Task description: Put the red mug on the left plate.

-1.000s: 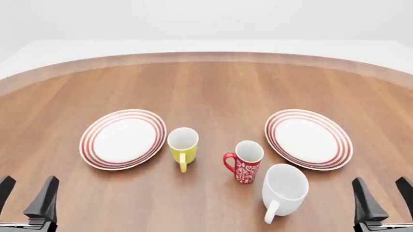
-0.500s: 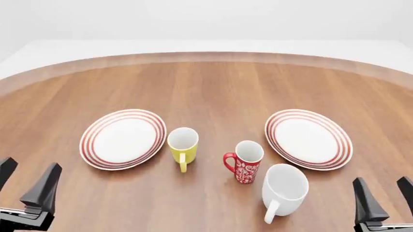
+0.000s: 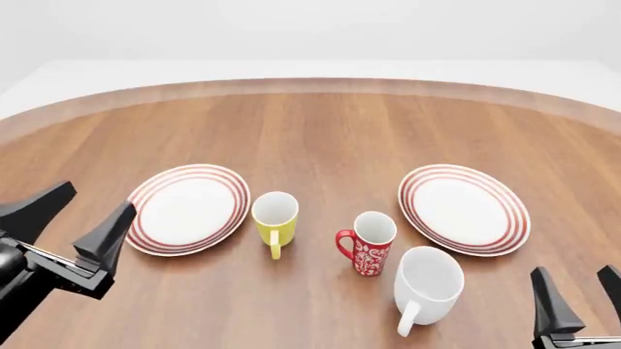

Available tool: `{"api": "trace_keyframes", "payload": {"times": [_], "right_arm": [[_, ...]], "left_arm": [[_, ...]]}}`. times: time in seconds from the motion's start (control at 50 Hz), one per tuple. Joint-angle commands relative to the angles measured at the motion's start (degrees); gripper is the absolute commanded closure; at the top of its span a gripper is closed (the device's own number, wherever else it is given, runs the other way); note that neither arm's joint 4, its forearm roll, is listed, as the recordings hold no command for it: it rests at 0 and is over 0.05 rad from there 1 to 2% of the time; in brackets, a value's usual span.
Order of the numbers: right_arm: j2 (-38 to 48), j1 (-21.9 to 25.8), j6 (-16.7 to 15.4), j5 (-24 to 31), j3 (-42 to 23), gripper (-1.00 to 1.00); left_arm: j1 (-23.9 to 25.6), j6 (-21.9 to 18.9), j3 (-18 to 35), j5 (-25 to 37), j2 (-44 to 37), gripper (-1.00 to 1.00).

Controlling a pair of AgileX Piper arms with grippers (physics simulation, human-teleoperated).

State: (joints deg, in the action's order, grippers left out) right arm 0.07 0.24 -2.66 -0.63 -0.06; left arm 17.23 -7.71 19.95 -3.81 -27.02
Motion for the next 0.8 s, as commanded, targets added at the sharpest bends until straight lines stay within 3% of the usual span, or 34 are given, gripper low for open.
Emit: {"api": "trace_keyframes", "payload": {"times": [0.02, 0.06, 0.26, 0.32, 0.44, 0.46, 0.5, 0.6, 0.8], "right_arm": [[-0.02, -0.06, -0.25, 0.01, 0.04, -1.00], [-0.01, -0.30, -0.26, 0.11, 0.04, -1.00], [-0.03, -0.28, -0.50, -0.14, 0.04, -1.00], [-0.04, -0.09, -0.62, -0.25, 0.04, -1.00], [-0.03, -0.12, -0.56, -0.21, 0.04, -1.00], [-0.04, -0.07, -0.57, -0.24, 0.04, -1.00], [-0.04, -0.10, -0.53, -0.23, 0.04, -1.00], [-0.03, -0.14, -0.38, -0.20, 0.04, -1.00], [-0.03, -0.11, -0.29, -0.28, 0.03, -1.00]], "left_arm": [[3.90, -1.69, 5.54, -3.54, -11.30, -1.00], [4.77, -3.80, 5.93, -4.54, -12.79, -1.00], [9.67, -5.27, 10.64, -4.57, -21.40, -1.00], [9.17, -6.17, 12.03, -5.09, -23.99, -1.00], [10.15, -5.59, 16.35, -3.85, -27.73, -1.00], [12.20, -4.92, 17.58, -2.80, -30.02, -1.00], [13.57, -6.72, 17.44, -3.18, -31.66, -1.00], [16.51, -4.66, 20.18, -1.23, -34.78, -1.00], [19.16, -5.57, 24.31, 0.09, -40.68, -1.00]]}}
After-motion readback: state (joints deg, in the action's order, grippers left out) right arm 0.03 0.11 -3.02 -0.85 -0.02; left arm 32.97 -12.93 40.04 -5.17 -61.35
